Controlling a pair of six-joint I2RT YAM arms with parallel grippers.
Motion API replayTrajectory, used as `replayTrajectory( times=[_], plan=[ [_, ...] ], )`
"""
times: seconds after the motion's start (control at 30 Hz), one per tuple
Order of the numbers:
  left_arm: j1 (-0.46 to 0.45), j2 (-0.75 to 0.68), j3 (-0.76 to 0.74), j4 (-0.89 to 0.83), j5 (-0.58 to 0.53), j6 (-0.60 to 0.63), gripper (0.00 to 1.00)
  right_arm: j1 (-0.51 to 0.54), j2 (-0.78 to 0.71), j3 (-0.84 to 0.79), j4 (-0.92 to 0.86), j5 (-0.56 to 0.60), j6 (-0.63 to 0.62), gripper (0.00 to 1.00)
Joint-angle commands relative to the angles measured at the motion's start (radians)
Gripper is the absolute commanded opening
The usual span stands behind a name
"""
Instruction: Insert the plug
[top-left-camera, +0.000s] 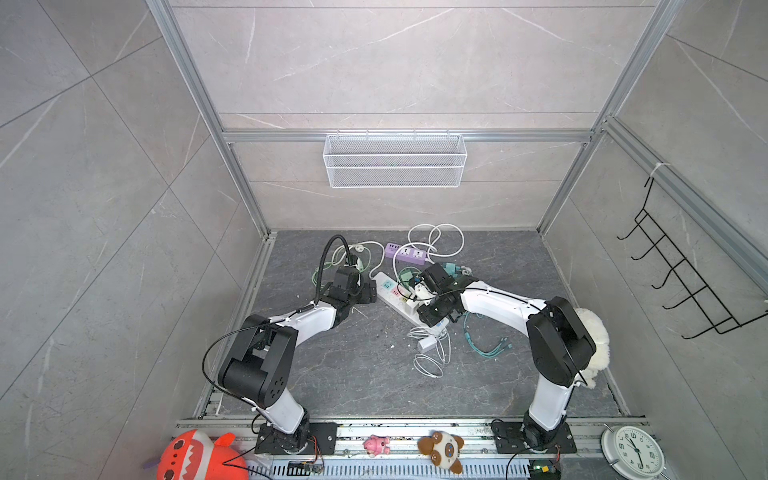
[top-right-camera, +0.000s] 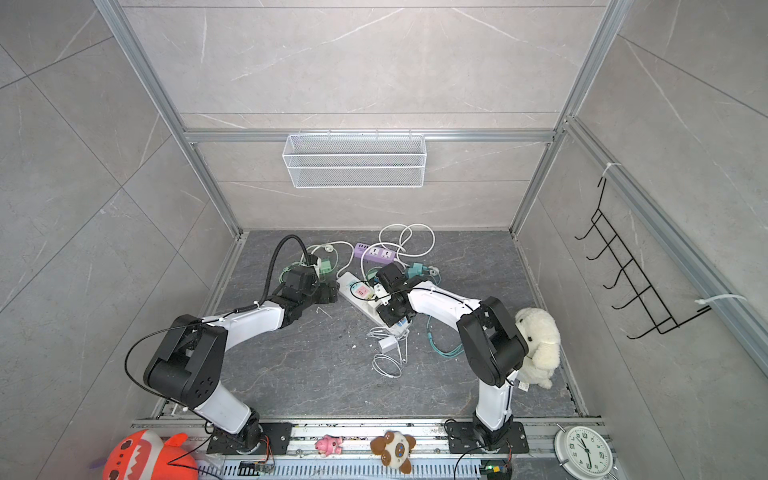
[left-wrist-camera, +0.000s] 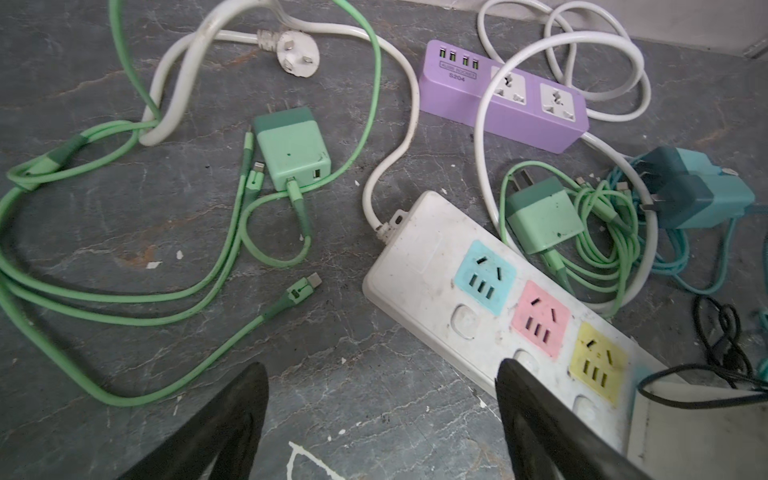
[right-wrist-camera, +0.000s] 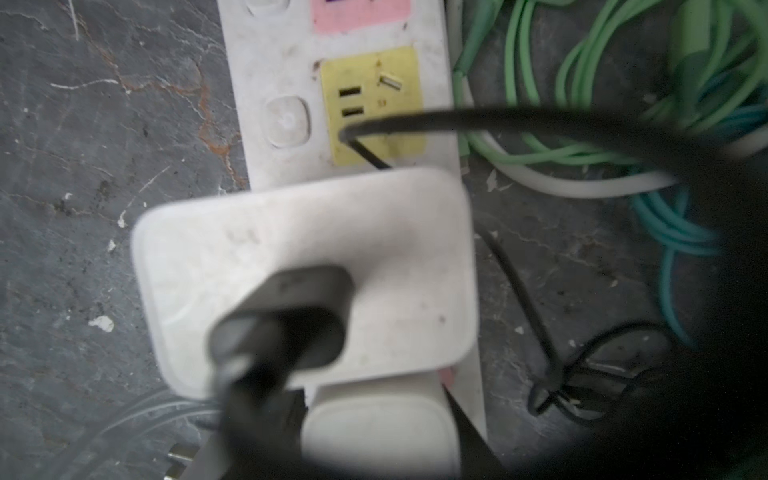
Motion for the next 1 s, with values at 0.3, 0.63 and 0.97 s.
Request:
replayTrajectory(
  times=[0.3, 0.63, 0.97],
  plan=[
    [-0.090, -0.168, -0.110, -0.030, 0.062, 0.055, 0.90, 0.010, -0.069, 0.074, -0.051, -0.052, 0.106, 0.66],
    [-0.360, -0.316, -0.153, -0.155, -0.063, 0.125, 0.91, -0.055, -0.298, -0.011, -0.133, 0.023, 0.341, 0.69],
    [-0.645, -0.368, -0.175, -0.189, -0.155, 0.143, 0.81, -0.136, -0.456, -0.115, -0.086, -0.011, 0.442, 0.68]
  ],
)
